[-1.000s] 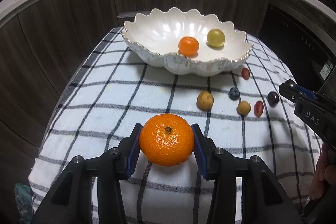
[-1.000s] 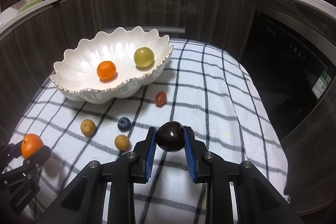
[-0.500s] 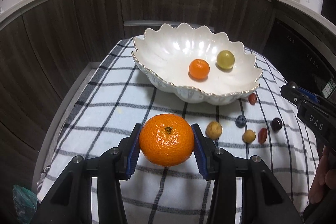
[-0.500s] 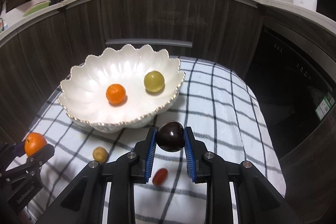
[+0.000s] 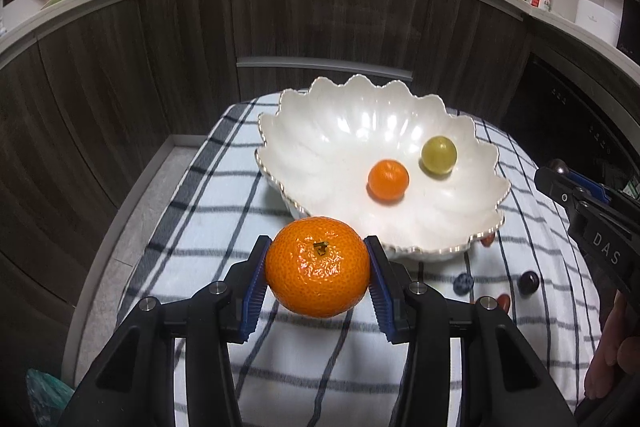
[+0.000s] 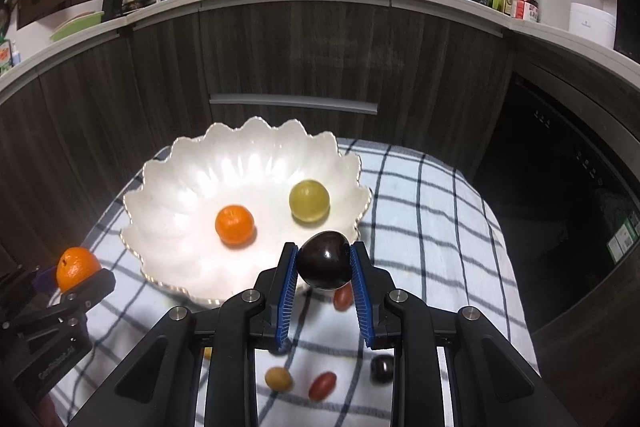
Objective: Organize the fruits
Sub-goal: 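Lift the orange and cherry and carry them over the white bowl, then open both tools to drop the orange and cherry into the bowl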
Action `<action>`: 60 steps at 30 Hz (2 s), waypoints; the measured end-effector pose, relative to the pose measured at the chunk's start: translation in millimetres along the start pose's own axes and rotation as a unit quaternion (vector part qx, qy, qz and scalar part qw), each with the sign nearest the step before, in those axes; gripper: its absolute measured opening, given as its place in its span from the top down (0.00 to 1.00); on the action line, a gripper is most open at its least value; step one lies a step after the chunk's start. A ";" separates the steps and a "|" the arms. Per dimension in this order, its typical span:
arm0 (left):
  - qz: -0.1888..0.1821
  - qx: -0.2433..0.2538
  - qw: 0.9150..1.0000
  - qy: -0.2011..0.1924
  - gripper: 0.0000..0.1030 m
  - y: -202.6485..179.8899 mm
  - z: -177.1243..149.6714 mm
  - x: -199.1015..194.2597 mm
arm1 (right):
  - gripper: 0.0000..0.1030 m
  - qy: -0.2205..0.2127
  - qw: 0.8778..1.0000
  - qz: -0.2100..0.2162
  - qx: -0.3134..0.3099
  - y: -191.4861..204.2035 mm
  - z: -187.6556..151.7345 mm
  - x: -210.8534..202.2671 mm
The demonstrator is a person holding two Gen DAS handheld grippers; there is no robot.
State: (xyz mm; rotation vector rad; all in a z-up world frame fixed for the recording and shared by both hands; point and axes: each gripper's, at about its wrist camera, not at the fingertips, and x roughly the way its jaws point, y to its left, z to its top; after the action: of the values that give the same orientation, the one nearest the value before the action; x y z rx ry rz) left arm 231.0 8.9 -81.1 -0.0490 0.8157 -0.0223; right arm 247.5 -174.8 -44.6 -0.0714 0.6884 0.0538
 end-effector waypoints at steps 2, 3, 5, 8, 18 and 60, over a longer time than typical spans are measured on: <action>0.000 0.001 1.000 -0.003 0.56 0.2 5.0 1.4 | 0.73 -0.004 1.000 0.002 0.001 1.0 5.7 1.1; 0.000 0.001 1.000 -0.003 0.56 0.2 7.9 2.4 | 0.73 -0.006 1.000 0.003 0.001 1.8 8.8 1.6; -0.001 0.003 1.000 -0.004 0.56 0.4 13.0 4.8 | 0.73 -0.010 1.000 0.004 0.000 3.2 13.4 2.0; -0.001 0.005 1.000 -0.003 0.56 0.8 21.1 9.9 | 0.73 -0.014 1.000 0.006 -0.002 6.0 20.4 4.2; -0.002 0.010 1.000 0.003 0.56 4.6 39.3 30.5 | 0.73 -0.016 1.000 0.010 -0.006 13.1 35.5 18.8; -0.030 0.017 0.998 0.043 0.55 -0.4 57.3 95.8 | 0.73 0.050 0.998 0.024 -0.013 23.5 46.4 99.0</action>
State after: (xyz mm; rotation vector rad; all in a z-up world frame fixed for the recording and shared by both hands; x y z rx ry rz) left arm 338.4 6.8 -111.5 -0.0408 0.9002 -0.0951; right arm 351.5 -144.9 -73.0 -0.0830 0.7892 0.1060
